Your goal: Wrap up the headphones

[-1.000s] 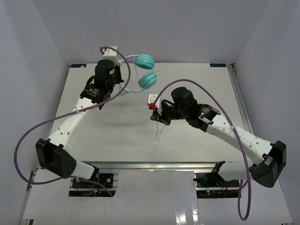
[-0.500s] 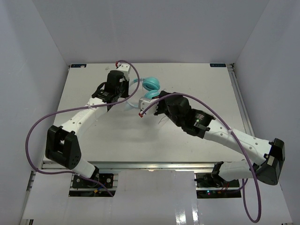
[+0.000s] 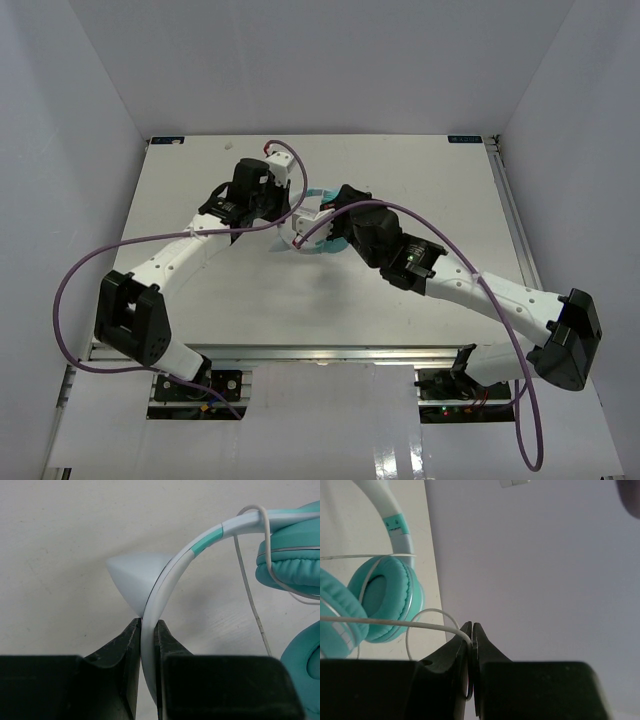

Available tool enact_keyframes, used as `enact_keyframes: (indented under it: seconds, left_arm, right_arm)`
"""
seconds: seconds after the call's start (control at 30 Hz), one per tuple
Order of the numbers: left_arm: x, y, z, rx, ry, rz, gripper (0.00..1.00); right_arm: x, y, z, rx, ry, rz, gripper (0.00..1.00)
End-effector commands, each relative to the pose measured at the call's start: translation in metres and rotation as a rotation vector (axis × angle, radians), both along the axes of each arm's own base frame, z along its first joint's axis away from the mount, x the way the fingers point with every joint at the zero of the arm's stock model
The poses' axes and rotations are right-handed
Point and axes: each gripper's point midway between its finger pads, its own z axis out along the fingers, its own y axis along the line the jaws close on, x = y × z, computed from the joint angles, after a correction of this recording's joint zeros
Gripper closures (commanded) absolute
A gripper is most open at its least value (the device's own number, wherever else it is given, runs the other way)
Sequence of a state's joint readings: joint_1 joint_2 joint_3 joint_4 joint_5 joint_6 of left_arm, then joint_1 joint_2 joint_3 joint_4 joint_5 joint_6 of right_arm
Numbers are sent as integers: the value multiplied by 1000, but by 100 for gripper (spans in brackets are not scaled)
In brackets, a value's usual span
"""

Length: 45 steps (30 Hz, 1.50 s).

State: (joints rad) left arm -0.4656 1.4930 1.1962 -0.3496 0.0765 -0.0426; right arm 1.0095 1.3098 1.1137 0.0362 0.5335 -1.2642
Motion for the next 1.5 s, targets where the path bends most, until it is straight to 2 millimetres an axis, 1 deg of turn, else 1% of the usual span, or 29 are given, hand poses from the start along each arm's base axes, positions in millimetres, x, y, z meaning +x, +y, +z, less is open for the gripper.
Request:
enact_keyframes:
  seconds: [0.0,0.07,0.17,0.27,0.37,0.47,0.67,0.83,1.1,1.2,1.27,1.3,1.47]
  left_arm:
    - [-24,-13,36,-76,-60,-127,100]
    - [-29,-15,37,-86,-55,-148,100]
    - [-37,-18,39,-101,-55,-177,100]
    - [-43,-20,43,-115,-61,-205,100]
    - [-50,-24,44,-115,-67,-251,100]
    - [-56,-26,48,-125,-76,-281,100]
    - [-69,-32,58,-151,-90,-343,100]
    - [-78,-39,61,-181,-81,-392,100]
    - [-83,-45,60,-193,-71,-426,100]
    - [-84,-47,63,-198,-72,-439,100]
    - [-86,-48,65,-202,-74,-444,100]
    - [-86,-49,67,-206,-77,-445,100]
    - [-90,-52,78,-231,-90,-466,100]
  right_arm:
    - [13,-8,35,125,-74,-26,87]
    - [20,-14,35,144,-66,-35,85]
    - [24,-16,34,173,-47,-25,80]
    - [29,-15,27,195,-8,-10,77]
    - [34,-17,20,210,21,-6,77]
    - [41,-18,9,240,76,-1,76]
    - [61,-25,-5,329,208,12,77]
    - [68,-20,-18,379,298,45,78]
    - [83,-10,-21,460,383,34,85]
    - [91,-7,-31,476,419,15,89]
    - [90,-5,-44,474,472,14,91]
    - [92,-6,-47,478,481,7,92]
    - [97,-8,-67,496,545,-15,92]
